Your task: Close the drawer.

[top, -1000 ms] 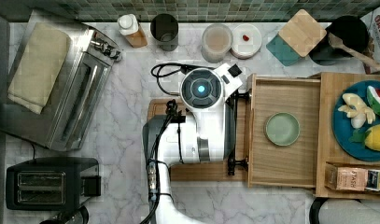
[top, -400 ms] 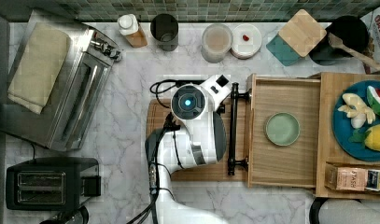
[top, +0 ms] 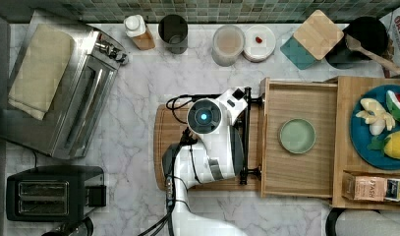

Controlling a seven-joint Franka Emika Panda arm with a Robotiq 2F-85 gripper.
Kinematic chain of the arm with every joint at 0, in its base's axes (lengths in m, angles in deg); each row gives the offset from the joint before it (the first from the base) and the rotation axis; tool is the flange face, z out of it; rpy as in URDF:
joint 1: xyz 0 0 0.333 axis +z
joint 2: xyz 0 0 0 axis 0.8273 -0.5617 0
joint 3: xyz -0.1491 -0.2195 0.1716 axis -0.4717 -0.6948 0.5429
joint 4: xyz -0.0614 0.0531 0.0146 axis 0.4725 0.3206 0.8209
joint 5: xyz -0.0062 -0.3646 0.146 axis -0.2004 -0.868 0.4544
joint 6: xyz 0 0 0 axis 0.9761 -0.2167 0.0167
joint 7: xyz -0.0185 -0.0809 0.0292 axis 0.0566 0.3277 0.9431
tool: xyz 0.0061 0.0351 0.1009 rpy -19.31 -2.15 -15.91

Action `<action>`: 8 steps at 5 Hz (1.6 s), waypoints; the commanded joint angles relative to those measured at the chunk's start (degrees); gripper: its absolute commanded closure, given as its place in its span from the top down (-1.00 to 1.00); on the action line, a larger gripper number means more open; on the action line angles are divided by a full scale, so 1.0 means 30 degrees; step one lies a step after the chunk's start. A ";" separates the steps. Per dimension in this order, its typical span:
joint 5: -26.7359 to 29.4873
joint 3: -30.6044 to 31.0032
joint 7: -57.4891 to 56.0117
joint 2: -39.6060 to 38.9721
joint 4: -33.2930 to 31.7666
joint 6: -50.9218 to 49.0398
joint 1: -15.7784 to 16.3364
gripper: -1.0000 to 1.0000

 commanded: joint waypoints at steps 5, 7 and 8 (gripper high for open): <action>0.1757 -0.4183 -0.9631 -0.0920 0.2635 0.1154 -0.6074 -1.00; 0.3240 -0.4734 -1.3319 -0.2044 0.4703 0.1648 -0.8024 -1.00; 0.2803 -0.5018 -1.2783 -0.1977 0.4854 0.2138 -0.8399 -1.00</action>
